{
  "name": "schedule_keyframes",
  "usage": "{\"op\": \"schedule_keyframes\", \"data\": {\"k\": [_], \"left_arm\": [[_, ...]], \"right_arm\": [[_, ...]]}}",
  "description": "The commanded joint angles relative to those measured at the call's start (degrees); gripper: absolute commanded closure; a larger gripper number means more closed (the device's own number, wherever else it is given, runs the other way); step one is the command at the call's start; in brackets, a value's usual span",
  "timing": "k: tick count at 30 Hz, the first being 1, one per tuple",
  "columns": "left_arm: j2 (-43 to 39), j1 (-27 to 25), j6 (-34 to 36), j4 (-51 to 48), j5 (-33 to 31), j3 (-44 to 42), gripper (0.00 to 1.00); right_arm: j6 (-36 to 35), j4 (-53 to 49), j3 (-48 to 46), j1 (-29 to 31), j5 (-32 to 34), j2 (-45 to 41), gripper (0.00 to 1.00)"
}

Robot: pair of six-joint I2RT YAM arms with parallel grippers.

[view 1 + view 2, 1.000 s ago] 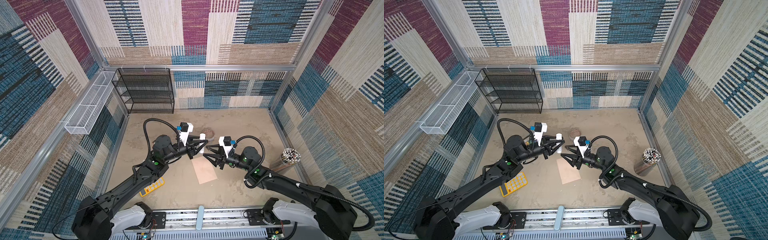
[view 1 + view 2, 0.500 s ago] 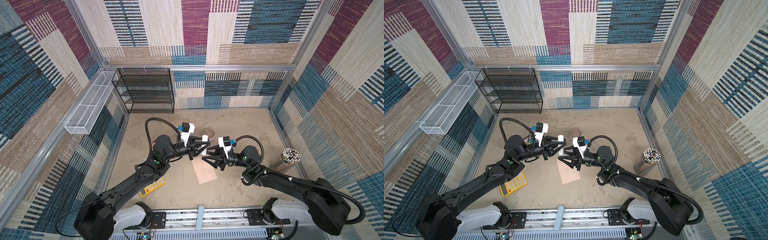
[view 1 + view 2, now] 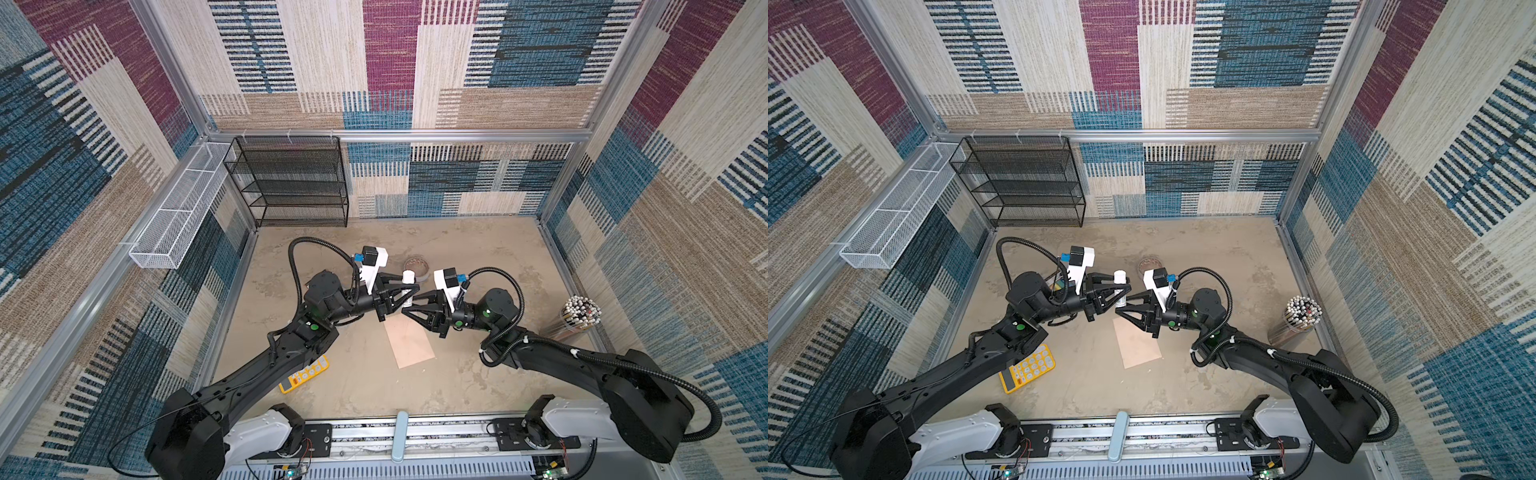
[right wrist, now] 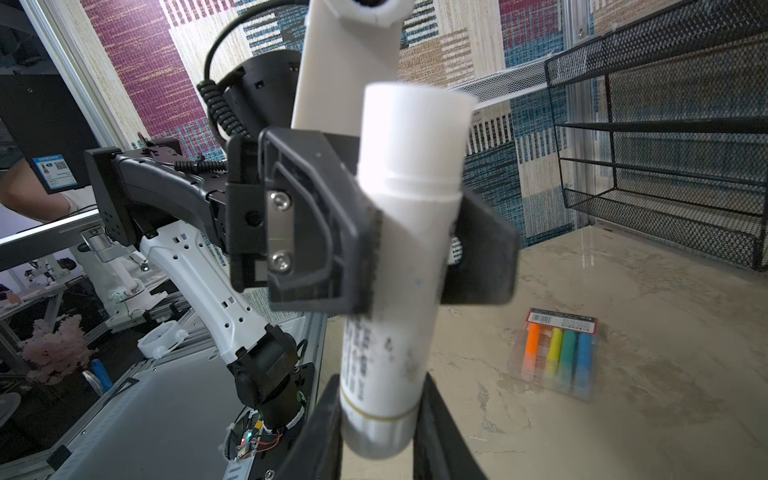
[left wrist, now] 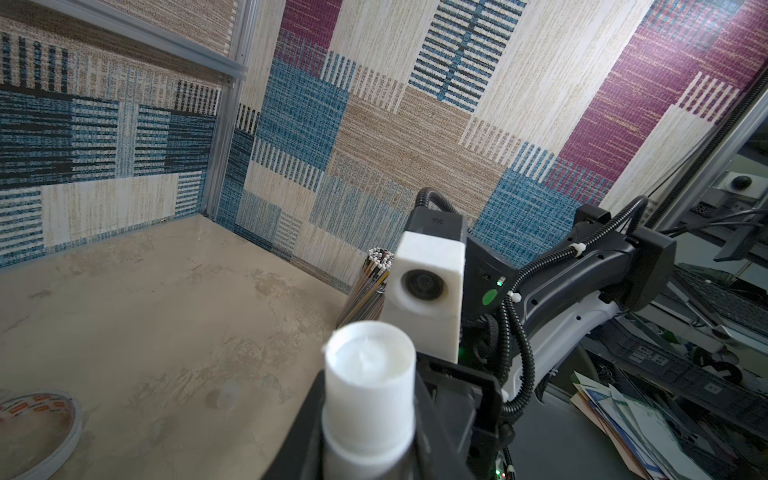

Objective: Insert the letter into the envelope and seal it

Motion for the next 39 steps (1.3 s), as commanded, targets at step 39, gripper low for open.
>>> {"op": "schedule_keyframes", "data": {"k": [39], "left_arm": [[-0.2, -5.9, 5.5, -4.5, -26.6, -3.3, 1.00]], "right_arm": [[-17.1, -18.6, 12.0, 30.6, 74.1, -0.6, 0.75]]}}
